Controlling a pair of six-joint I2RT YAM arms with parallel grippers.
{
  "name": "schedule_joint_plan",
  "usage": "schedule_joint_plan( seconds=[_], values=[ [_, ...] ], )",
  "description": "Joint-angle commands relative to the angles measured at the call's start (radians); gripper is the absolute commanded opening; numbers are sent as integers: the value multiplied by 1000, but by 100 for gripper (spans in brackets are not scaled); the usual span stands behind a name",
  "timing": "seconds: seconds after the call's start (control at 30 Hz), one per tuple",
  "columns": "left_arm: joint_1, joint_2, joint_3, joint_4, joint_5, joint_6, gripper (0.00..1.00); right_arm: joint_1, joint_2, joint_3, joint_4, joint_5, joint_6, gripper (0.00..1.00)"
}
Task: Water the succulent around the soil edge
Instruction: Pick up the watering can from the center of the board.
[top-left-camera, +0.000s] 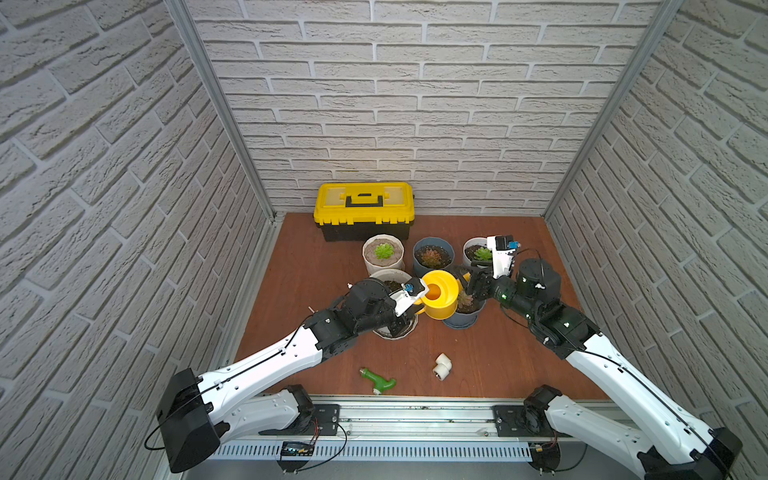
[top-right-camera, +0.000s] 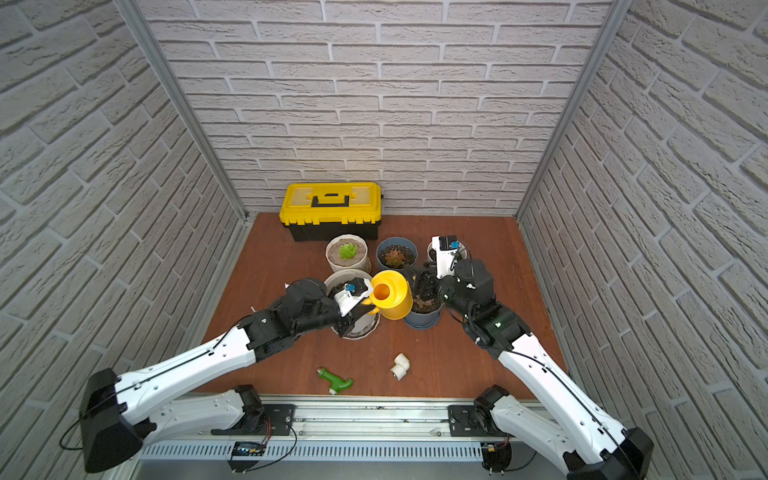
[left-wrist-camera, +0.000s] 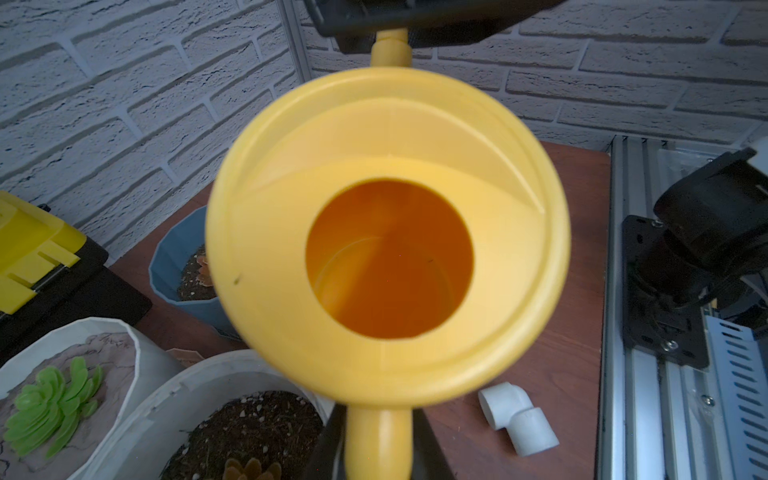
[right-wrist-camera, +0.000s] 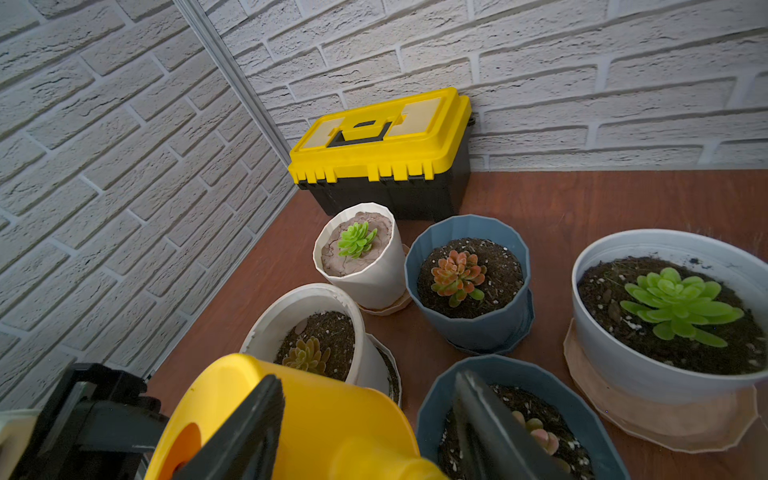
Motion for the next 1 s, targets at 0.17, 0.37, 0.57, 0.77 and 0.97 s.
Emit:
schedule_joint_plan(
  seconds=[0.17,0.37,0.57,0.77,0.97],
  values=[
    [-5,-25,-6,176,1,-30,0,-14,-2,-74,33,61,82,69],
    [-5,-49,-18,277,15,-34,0,-20,-7,-135,63,60,119,69],
    [-5,-81,-40,407,26,-42,0,-31,-7,-181,106,41,158,69],
    [-4,-132,-86,498,-15,-39,0,-34,-23,-210,130,37,170,69],
    [-2,-151,-116,552,-32,-59,0,-34,-15,-222,137,42,169,69]
  ],
)
